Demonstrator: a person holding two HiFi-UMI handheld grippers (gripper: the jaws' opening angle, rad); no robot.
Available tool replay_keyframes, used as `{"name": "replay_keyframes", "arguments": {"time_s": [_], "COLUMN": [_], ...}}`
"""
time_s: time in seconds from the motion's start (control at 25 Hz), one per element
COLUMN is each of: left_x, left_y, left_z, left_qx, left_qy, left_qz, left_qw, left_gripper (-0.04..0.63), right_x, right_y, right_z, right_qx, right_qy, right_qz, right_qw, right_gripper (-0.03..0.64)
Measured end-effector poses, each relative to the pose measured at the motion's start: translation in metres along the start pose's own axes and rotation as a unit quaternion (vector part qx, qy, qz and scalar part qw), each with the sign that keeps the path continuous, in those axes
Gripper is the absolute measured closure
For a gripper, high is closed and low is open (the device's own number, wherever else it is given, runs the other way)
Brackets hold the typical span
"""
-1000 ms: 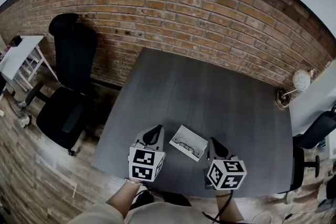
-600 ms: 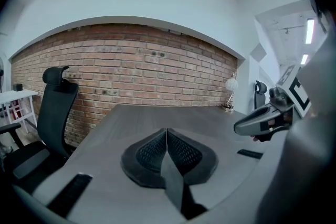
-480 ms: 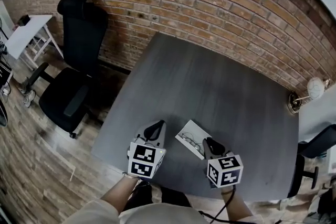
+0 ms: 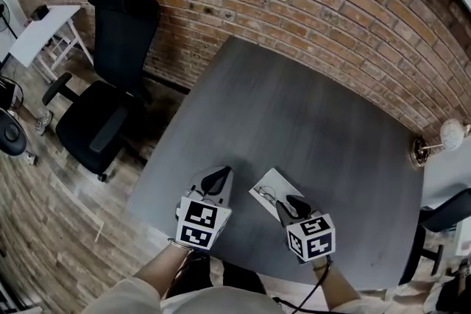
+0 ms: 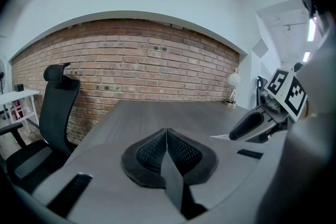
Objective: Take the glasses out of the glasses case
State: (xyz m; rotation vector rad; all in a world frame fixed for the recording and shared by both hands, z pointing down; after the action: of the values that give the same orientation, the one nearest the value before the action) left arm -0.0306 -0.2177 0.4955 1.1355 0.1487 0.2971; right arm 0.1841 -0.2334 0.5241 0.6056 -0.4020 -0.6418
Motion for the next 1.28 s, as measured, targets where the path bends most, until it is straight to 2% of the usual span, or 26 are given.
{"name": "replay_keyframes", "arguments": {"time_s": [0.2,0.44,1.28], "left_x": [0.000,0.002,-0.006], "left_y": [0.004,0.010,0.035], "left_z": [0.004,0.006,0.003], "left_qx": [-0.003,-0.006,-0.026], "left_qy": [0.000,-0.001,-0.034], "left_qz": [-0.001,-0.006,-0.034], "left_qw": [1.0000,1.0000,0.9985], "left_gripper": [0.574,0.574,0.574], "right_x": [0.004,0.010,0.022], "right_y": [0.007,0.013,0.017], "right_z": [0.014,0.026,0.050], "right_qx": [-0.046,-0.086,-0.168], "right_qy": [-0.031,-0.045,-0.077], "right_qz": [-0.030,-0.061,-0.109], "right_qw": [0.998,0.993,0.977], "right_gripper": [0.489,0.489,0.512]}}
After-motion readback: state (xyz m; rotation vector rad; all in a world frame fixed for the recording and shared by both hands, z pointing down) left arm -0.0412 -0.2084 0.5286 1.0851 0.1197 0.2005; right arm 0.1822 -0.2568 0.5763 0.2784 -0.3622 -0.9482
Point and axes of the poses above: the fingertips, and each gripper's own axes: z forward along the fingers, x to its right, y out of its underside, the point moved 7 cm from there along -z, backward along the fingers, and after that the axes turned 8 degrees about z, right-handed, at the moved point
